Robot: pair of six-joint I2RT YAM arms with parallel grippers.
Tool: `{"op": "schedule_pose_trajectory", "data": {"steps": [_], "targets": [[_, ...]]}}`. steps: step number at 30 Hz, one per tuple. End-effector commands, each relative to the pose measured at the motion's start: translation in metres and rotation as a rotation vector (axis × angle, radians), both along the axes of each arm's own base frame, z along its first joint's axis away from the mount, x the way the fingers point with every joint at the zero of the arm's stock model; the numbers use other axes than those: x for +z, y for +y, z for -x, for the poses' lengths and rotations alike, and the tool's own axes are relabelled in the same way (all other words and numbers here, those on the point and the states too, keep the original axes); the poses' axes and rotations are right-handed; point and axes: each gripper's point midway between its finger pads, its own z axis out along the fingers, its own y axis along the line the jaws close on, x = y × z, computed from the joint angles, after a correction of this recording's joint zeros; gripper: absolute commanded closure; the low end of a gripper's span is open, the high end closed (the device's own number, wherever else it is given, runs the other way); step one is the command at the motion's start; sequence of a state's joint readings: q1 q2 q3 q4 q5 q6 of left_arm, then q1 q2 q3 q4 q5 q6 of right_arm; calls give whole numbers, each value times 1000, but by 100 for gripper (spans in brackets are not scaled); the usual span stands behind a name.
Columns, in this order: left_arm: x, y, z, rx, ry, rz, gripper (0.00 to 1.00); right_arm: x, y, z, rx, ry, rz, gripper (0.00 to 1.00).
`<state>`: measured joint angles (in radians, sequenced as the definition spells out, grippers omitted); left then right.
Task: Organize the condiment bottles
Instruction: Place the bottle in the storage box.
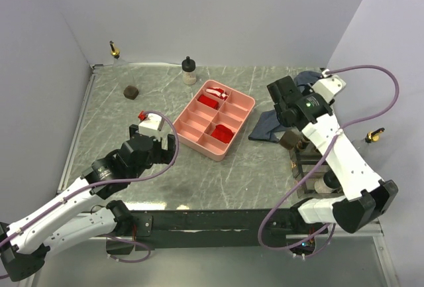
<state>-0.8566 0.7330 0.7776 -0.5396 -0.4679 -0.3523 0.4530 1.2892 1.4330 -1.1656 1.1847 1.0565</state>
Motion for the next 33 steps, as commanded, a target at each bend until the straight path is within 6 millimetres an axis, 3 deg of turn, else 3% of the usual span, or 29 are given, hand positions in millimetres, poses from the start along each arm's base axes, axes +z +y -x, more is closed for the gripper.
{"op": "schedule_pose_trajectory", "data": {"steps": [1, 4, 10, 19, 24, 30, 33], "targets": [[6, -1, -2, -7, -21, 8, 3, 46, -38, 22, -195, -176, 107, 100], [4, -1, -2, -5, -17, 5, 3, 45, -50, 24, -248, -187, 113, 100], [3, 0, -3, 1, -16, 2, 3, 44, -85, 47, -374, -208, 132, 100], [7, 4, -3, 19, -32, 10, 3, 29, -114, 75, -493, -207, 154, 100], [8, 4, -3, 20, -36, 12, 3, 21, -115, 80, -501, -201, 91, 100], [7, 4, -4, 20, -31, 9, 3, 24, -103, 68, -418, -182, 65, 100], [8, 4, -3, 17, -34, 13, 3, 23, -103, 75, -423, -176, 66, 100]]}}
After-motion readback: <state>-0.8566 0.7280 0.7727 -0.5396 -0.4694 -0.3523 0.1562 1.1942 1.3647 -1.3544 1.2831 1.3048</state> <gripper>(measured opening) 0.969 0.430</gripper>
